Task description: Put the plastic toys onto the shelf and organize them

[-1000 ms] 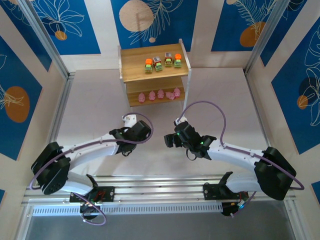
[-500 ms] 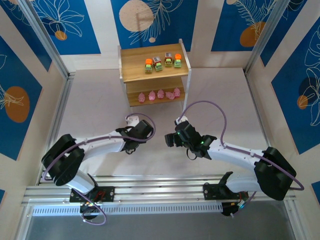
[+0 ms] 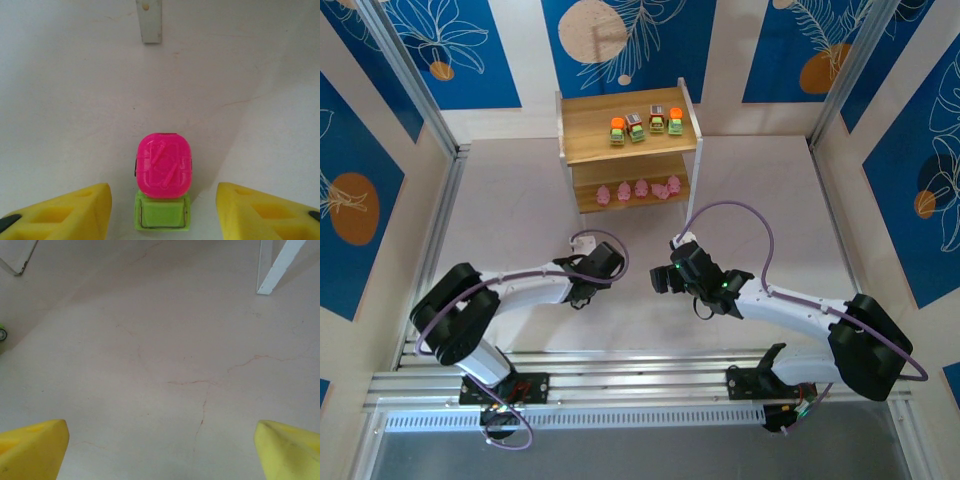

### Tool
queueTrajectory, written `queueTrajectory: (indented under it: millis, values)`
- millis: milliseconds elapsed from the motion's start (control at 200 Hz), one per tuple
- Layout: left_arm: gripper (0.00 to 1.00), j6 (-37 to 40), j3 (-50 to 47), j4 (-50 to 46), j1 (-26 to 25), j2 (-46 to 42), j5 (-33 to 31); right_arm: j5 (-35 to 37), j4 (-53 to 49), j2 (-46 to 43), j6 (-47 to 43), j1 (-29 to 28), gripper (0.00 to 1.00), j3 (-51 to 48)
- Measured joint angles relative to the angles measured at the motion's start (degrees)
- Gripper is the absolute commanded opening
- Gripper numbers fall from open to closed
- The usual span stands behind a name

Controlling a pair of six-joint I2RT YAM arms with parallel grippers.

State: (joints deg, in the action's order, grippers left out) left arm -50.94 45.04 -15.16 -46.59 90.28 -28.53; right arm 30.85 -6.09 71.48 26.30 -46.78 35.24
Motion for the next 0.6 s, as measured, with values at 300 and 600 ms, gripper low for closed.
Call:
queueTrajectory:
  millis: [300, 600]
  values:
    - [0.53, 0.2, -1.8, 2.9, 0.1, 1.3, 0.3, 0.0, -0.2, 0.0, 0.0, 0.0, 0.95, 0.0]
    - [0.50, 0.4, -1.9, 4.3, 0.1, 2.5, 0.2, -0.1, -0.3, 0.3, 0.0, 0.1, 0.95, 0.0]
